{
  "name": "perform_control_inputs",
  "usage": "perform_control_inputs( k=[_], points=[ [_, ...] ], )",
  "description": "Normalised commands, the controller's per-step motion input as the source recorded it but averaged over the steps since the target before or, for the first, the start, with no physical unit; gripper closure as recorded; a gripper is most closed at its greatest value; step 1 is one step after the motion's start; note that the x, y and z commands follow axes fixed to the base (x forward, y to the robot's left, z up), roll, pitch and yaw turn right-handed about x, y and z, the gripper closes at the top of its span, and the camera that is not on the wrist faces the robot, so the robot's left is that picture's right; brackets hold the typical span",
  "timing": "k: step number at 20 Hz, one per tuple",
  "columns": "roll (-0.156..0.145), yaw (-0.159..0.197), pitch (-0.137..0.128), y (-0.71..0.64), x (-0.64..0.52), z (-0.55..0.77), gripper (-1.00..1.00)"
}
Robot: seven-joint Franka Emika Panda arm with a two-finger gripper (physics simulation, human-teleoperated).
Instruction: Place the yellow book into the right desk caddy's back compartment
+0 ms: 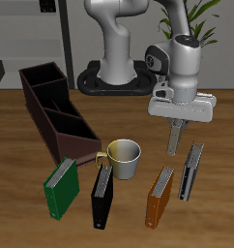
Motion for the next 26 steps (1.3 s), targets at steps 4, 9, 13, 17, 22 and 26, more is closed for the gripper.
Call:
perform_control_inputs(
  k=[4, 9, 13, 17, 22, 26],
  points=[
    [0.043, 0.126, -0.087, -0.39, -0.01, 0.57, 1.0],
    [-0.014, 0.072, -0.063, -0.41, -0.1, 0.52, 1.0],
    [-0.017, 0.039, -0.037, -0.3, -0.1, 0.36, 1.0],
    [-0.031, 0.069, -0.02, -0.43, -0.11, 0.47, 1.0],
    [-0.044, 0.085, -0.006, -0.45, -0.15, 0.37, 1.0],
    [-0.054, 0.064, 0.025, -0.35, -0.14, 0.23, 1.0]
  ],
)
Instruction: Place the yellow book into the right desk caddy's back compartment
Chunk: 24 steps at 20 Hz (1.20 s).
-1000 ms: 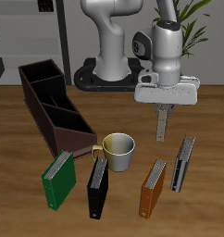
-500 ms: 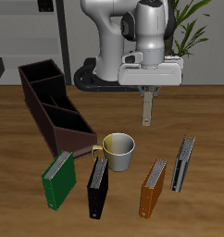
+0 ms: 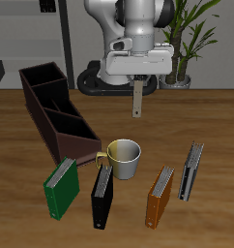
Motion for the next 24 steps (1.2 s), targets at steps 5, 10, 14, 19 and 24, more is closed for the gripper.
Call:
perform_control_inputs(
  k=[5, 10, 14, 19, 24],
  points=[
    [-0.002, 0.122, -0.007, -0.16, -0.2, 0.17, 1.0],
    [0.002, 0.142, 0.012, -0.21, -0.05, 0.09, 1.0],
    [-0.019, 0.052, 0.012, -0.21, -0.05, 0.03, 1.0],
    [-0.026, 0.08, -0.025, -0.33, -0.17, 0.2, 1.0],
    [-0.022, 0.051, -0.057, -0.29, -0.27, 0.29, 1.0]
  ],
)
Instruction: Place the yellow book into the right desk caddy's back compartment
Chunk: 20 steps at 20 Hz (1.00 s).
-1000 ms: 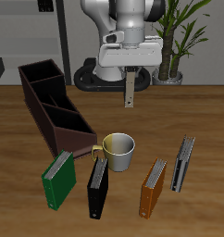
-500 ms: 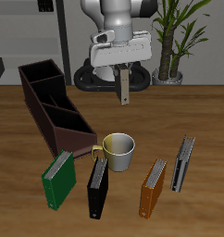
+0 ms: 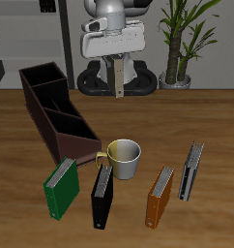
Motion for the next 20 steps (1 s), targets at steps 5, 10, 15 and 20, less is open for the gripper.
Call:
perform_control_inputs(
  k=[5, 10, 15, 20],
  points=[
    [-0.014, 0.02, -0.029, -0.21, -0.17, 0.16, 1.0],
    [-0.045, 0.002, -0.014, -0.33, -0.22, 0.1, 1.0],
    [-0.015, 0.007, -0.008, -0.14, -0.3, 0.03, 1.0],
    [-0.017, 0.073, -0.013, -0.15, -0.28, 0.12, 1.0]
  ],
)
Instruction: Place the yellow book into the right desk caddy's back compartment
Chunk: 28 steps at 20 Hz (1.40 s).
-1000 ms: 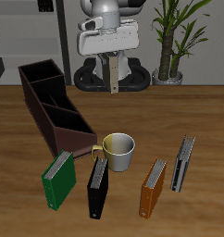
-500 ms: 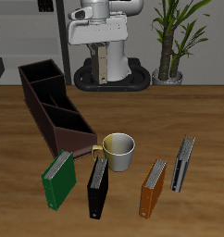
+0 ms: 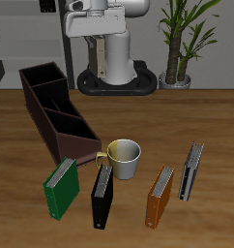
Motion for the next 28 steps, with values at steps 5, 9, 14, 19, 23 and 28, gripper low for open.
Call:
perform_control_inputs(
  k=[5, 9, 14, 19, 23, 28],
  points=[
    [-0.052, 0.042, -0.019, -0.21, -0.16, 0.16, 1.0],
    [-0.049, 0.045, -0.004, -0.26, -0.16, 0.05, 1.0],
    [-0.101, 0.007, 0.001, -0.37, -0.18, 0.02, 1.0],
    [-0.082, -0.001, -0.028, -0.25, -0.12, -0.03, 1.0],
    [-0.026, 0.092, -0.003, -0.13, -0.14, -0.07, 1.0],
    [-0.06, 0.083, -0.029, -0.24, -0.11, -0.03, 1.0]
  ],
)
